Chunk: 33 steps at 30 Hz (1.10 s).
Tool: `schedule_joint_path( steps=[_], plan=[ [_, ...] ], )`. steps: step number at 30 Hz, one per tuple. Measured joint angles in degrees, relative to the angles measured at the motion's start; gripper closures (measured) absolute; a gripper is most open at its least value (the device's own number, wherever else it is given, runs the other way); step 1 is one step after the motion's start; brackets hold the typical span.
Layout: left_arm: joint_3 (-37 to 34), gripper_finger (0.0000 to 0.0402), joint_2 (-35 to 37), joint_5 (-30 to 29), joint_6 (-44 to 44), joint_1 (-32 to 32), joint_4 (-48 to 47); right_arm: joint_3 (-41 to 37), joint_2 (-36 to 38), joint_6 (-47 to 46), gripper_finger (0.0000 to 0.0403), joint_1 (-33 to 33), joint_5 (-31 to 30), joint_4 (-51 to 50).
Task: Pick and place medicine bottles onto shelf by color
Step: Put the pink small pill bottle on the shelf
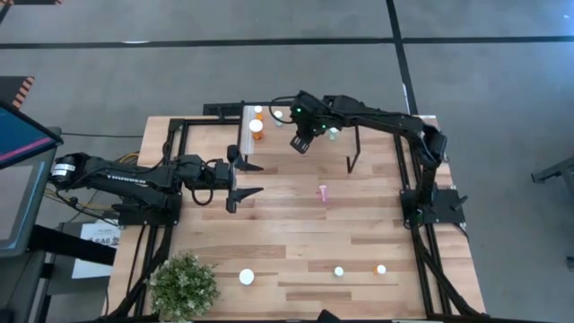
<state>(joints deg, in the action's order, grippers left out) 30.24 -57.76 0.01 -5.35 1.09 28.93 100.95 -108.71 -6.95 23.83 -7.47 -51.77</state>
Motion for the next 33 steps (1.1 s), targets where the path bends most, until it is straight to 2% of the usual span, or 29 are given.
schedule_joint_path(
  steps=[16,28,33],
  plan=[
    [0.0,0.0141,0.0,0.0,0.2,0.0,0.0,0.1,-1.0,-1.5,0.0268,0.0,0.0,-1.9],
    [0.0,0.0141,0.0,0.0,0.2,0.0,0.0,-0.2,-1.3,-1.3,0.0224,-1.0,2.4,-2.9],
    [0.0,0.0141,0.0,0.0,0.2,0.0,0.0,-0.2,-1.3,-1.0,0.0227,-0.9,2.3,-2.8]
  ],
)
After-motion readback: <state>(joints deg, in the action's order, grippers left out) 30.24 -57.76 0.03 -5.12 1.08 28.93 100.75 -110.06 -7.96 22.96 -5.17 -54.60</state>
